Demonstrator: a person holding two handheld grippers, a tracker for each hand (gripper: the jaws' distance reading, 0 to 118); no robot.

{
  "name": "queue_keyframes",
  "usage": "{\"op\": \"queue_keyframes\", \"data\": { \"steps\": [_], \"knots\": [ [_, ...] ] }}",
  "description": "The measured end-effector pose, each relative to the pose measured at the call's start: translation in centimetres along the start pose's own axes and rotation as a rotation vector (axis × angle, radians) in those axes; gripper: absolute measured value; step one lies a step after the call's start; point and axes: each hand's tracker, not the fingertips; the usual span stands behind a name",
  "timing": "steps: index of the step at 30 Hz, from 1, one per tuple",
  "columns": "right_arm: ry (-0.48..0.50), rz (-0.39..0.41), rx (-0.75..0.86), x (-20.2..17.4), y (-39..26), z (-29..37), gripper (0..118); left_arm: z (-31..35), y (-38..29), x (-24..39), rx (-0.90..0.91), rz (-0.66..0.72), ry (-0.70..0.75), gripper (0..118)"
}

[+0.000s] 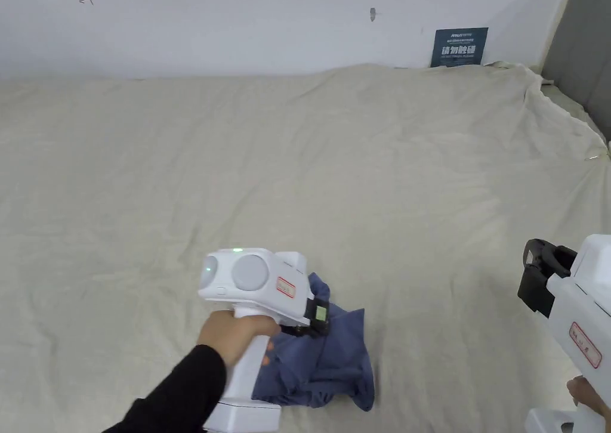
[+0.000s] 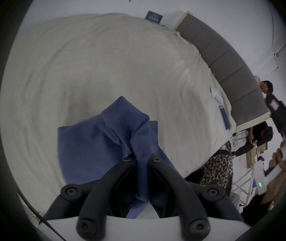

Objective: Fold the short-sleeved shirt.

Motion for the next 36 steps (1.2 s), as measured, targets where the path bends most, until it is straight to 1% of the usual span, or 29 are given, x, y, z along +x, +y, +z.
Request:
{"op": "queue_keyframes", "data": {
  "steps": [3, 5, 7, 8, 9, 10, 12, 14, 15, 19, 21, 23, 25, 26, 27, 28, 30, 33, 34, 36],
  "knots": [
    [-0.009, -0.001, -0.005, 0.4, -0.2, 0.2, 0, -3.2, -0.5, 1.1, -0.045, -0.01, 0.046, 11],
    [-0.015, -0.002, -0.007, 0.6, -0.3, 0.4, 0, -4.4, -0.8, 1.4, -0.049, 0.001, 0.061, 17],
    [-0.019, -0.004, -0.009, 0.8, -0.4, 0.6, 0, -4.8, -1.1, 1.9, -0.03, 0.009, 0.074, 36],
    [-0.022, -0.005, -0.01, 0.8, -0.4, 0.6, 0, -4.8, -1.1, 2.0, -0.024, 0.006, 0.072, 48],
    [-0.024, -0.006, -0.011, 0.9, -0.5, 0.7, 0, -4.6, -1.1, 2.2, -0.014, -0.005, 0.054, 65],
    [-0.026, -0.007, -0.011, 0.9, -0.5, 0.7, 0, -4.3, -1.2, 2.6, -0.01, -0.016, 0.026, 75],
    [-0.027, -0.008, -0.013, 0.9, -0.5, 0.8, 0, -3.8, -1.1, 2.9, -0.006, -0.014, 0.009, 89],
    [-0.026, -0.009, -0.011, 1.0, -0.3, 0.9, 0, -2.4, -1.1, 3.3, 0.009, 0.003, 0.009, 90],
    [-0.026, -0.009, -0.009, 0.9, -0.3, 0.9, 0, -1.5, -1.0, 3.3, 0.036, 0.01, 0.007, 92],
    [-0.023, -0.006, 0.005, 0.9, 0.2, 1.0, 0, 3.1, -0.9, 2.4, 0.169, 0.006, -0.02, 92],
    [-0.02, -0.005, 0.011, 0.8, 0.4, 1.1, 0, 4.8, -1.0, 1.6, 0.217, 0.004, 0.002, 92],
    [-0.016, -0.005, 0.015, 0.7, 0.6, 1.1, 0, 6.1, -1.3, 0.8, 0.283, -0.021, 0.064, 92],
    [-0.015, -0.002, 0.018, 0.5, 0.7, 1.1, 0, 6.5, -1.8, 0.1, 0.348, -0.058, 0.152, 90],
    [-0.014, -0.003, 0.019, 0.5, 0.8, 1.1, 0, 6.6, -2.2, -0.2, 0.385, -0.074, 0.202, 85],
    [-0.013, -0.005, 0.019, 0.4, 0.8, 1.1, 0, 6.6, -2.6, -0.5, 0.418, -0.088, 0.242, 72],
    [-0.012, -0.005, 0.019, 0.4, 0.8, 1.1, 0, 6.4, -3.0, -0.9, 0.452, -0.107, 0.256, 55],
    [-0.013, -0.004, 0.018, 0.3, 0.8, 1.1, 0, 5.6, -3.9, -1.5, 0.492, -0.176, 0.273, 15],
    [-0.013, -0.002, 0.015, 0.2, 0.8, 1.0, 0, 3.7, -5.1, -1.6, 0.464, -0.251, 0.339, 0],
    [-0.014, -0.002, 0.013, 0.2, 0.7, 1.0, 0, 2.9, -5.5, -1.6, 0.466, -0.287, 0.334, 0],
    [-0.016, -0.004, 0.011, 0.2, 0.7, 1.0, 0, 1.6, -6.3, -1.2, 0.446, -0.292, 0.335, 0]
  ]
}}
